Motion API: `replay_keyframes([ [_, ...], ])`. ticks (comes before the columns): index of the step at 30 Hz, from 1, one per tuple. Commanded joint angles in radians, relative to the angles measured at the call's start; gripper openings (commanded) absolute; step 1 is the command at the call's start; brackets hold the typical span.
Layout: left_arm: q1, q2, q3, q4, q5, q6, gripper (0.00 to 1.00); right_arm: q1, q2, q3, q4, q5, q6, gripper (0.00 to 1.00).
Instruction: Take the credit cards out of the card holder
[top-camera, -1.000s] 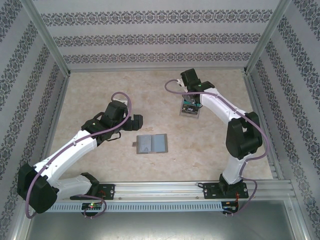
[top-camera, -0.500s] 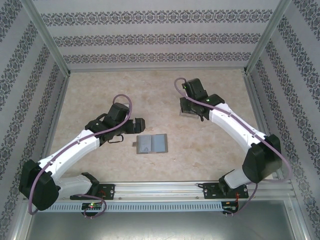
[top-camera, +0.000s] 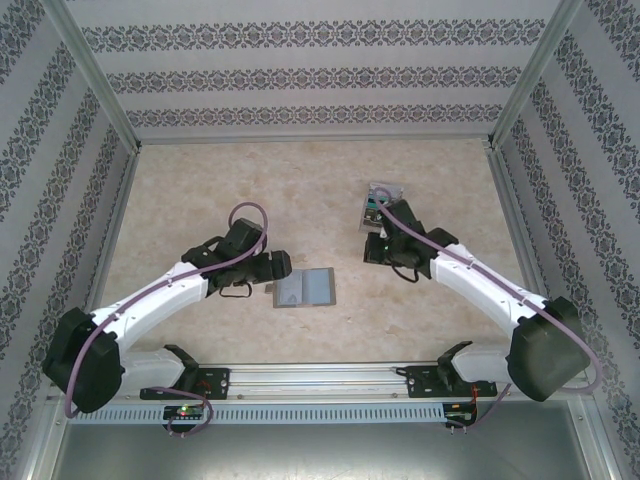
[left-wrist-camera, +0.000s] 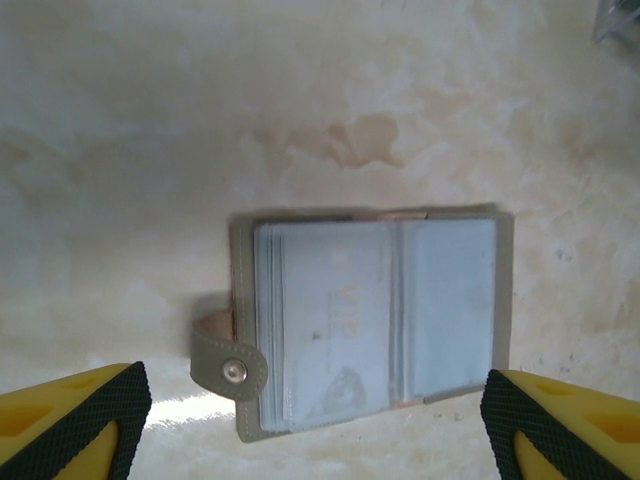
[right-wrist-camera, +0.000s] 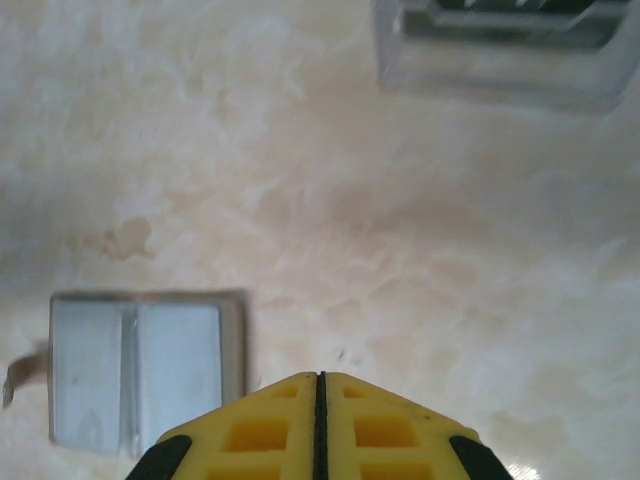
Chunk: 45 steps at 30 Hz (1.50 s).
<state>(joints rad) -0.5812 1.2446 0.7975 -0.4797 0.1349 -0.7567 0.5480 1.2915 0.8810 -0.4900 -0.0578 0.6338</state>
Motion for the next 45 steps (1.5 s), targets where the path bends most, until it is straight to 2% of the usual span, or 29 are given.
replay_keyframes([
  [1, -0.027, 0.022, -0.010, 0.013, 0.036, -0.057, 0.84, 0.063, -0.003, -0.048, 0.024, -0.030, 0.085, 0.00],
  [7, -0.072, 0.063, -0.033, 0.037, 0.056, -0.078, 0.67, 0.173, 0.079, -0.084, 0.114, -0.063, 0.154, 0.00],
  [10, -0.077, 0.090, -0.037, 0.045, 0.063, -0.077, 0.50, 0.203, 0.137, -0.065, 0.148, -0.088, 0.162, 0.00],
  [12, -0.076, 0.115, -0.035, 0.041, 0.063, -0.070, 0.34, 0.215, 0.184, -0.041, 0.152, -0.101, 0.167, 0.00],
  [14, -0.077, 0.132, -0.033, 0.036, 0.059, -0.061, 0.22, 0.226, 0.224, -0.017, 0.153, -0.114, 0.163, 0.00],
  [16, -0.077, 0.148, -0.028, 0.030, 0.051, -0.053, 0.17, 0.233, 0.257, 0.004, 0.145, -0.109, 0.161, 0.00],
  [31, -0.077, 0.242, 0.017, 0.018, 0.033, 0.013, 0.16, 0.236, 0.421, 0.076, 0.096, -0.092, 0.132, 0.00],
  [39, -0.075, 0.278, 0.029, 0.036, 0.057, 0.025, 0.19, 0.235, 0.439, 0.069, 0.101, -0.099, 0.136, 0.00],
  [43, -0.075, 0.276, 0.032, 0.043, 0.067, 0.025, 0.26, 0.235, 0.445, 0.070, 0.102, -0.102, 0.136, 0.00],
  [45, -0.075, 0.274, 0.034, 0.041, 0.071, 0.026, 0.26, 0.236, 0.449, 0.070, 0.103, -0.106, 0.135, 0.00],
])
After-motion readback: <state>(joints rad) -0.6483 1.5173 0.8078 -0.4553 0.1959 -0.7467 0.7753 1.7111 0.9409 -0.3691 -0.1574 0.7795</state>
